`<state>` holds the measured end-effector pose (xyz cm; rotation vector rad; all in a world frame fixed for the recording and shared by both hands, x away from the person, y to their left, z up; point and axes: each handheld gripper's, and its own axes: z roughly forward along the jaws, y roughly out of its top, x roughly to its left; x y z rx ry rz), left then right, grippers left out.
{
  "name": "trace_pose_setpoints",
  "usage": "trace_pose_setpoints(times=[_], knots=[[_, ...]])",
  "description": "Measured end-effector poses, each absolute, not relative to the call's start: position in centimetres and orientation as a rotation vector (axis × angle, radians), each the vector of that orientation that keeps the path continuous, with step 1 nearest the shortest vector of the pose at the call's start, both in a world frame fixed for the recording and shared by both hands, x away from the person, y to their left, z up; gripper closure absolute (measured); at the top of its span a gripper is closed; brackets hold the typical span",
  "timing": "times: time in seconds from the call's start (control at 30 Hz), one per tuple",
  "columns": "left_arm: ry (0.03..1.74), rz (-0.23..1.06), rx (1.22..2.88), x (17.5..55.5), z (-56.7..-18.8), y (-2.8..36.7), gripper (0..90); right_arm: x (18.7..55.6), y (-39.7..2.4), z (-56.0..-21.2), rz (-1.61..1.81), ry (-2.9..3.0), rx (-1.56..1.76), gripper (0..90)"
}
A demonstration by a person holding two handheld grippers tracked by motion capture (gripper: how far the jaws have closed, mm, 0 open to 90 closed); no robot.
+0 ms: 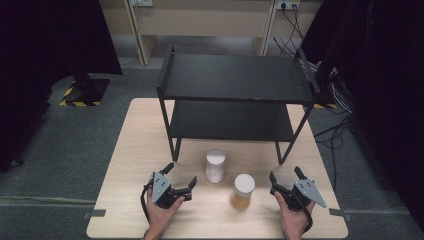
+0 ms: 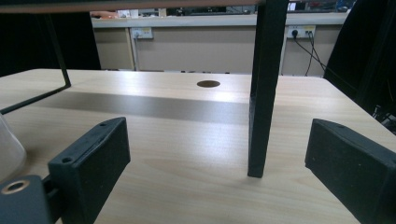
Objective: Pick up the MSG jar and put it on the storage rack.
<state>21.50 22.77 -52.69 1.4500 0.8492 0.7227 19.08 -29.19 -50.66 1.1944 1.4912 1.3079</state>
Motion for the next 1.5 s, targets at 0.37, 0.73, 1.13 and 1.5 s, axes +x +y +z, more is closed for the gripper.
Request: trace_pose_setpoints(times=[0.37,0.73,1.13,1.5], knots=[[0.800,0.715,1.480,21.7,-52.6,22.3,2.4,19.2,-29.2,-50.5,1.301,1.509,1.189,6.7],[0.764,0.690,1.493,22.7,-52.6,21.3,2.9,19.3,-29.2,-50.4,1.300,1.515,1.187,6.7],[0.724,0.670,1.513,24.2,-52.5,19.5,3.7,19.3,-29.3,-50.4,1.298,1.521,1.187,6.7],[0.698,0.668,1.468,24.8,-51.6,18.0,4.1,19.4,-29.3,-50.3,1.300,1.526,1.189,6.7]])
